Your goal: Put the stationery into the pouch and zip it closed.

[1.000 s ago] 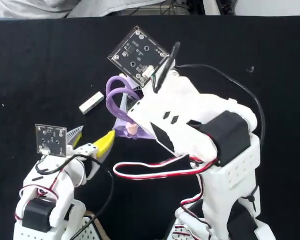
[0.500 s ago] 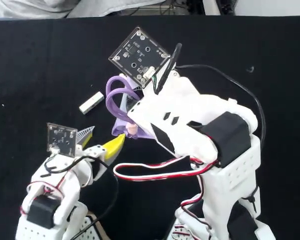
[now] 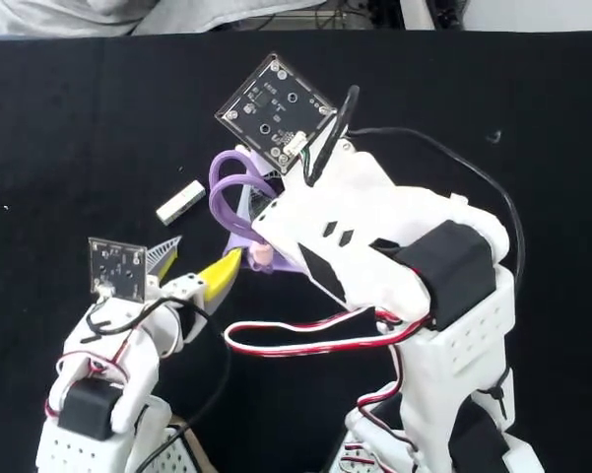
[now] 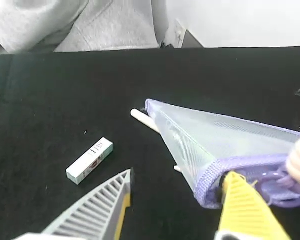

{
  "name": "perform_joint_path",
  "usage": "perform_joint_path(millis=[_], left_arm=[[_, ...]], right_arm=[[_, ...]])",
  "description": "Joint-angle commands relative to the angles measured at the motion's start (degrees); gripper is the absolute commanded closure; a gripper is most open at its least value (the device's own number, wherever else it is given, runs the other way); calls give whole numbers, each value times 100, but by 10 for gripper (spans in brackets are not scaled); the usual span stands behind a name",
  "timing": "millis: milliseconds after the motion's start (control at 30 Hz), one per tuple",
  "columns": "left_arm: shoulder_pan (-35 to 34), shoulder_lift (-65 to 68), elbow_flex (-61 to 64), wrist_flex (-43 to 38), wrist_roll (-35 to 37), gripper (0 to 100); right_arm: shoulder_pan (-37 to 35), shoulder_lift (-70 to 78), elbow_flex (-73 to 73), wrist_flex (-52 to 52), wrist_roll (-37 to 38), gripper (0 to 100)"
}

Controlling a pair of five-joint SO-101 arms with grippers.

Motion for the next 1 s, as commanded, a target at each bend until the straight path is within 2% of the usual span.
perform_joint_path(millis=[0, 133, 233, 367, 667, 733, 867, 967], left_arm=[[-13, 835, -154, -422, 35, 712], [-4, 2338, -875, -501, 44, 712], [-13, 3305, -1376, -527, 316, 712], [-4, 4062, -1851, -527, 396, 712], [-31, 3851, -1851, -536, 387, 719], [-40, 3692, -1736, -703, 387, 778], [-4, 3305, -1341, -1037, 378, 978], [-4, 3086, -1270, -1002, 387, 928]], right_arm=[[62, -198, -31, 167, -9, 988], [62, -198, -31, 167, -9, 988], [62, -198, -31, 167, -9, 988], [62, -198, -31, 167, -9, 988], [62, -198, -31, 167, -9, 988], [62, -198, -31, 167, -9, 988], [62, -198, -31, 158, -9, 988], [62, -198, -31, 158, -9, 988]])
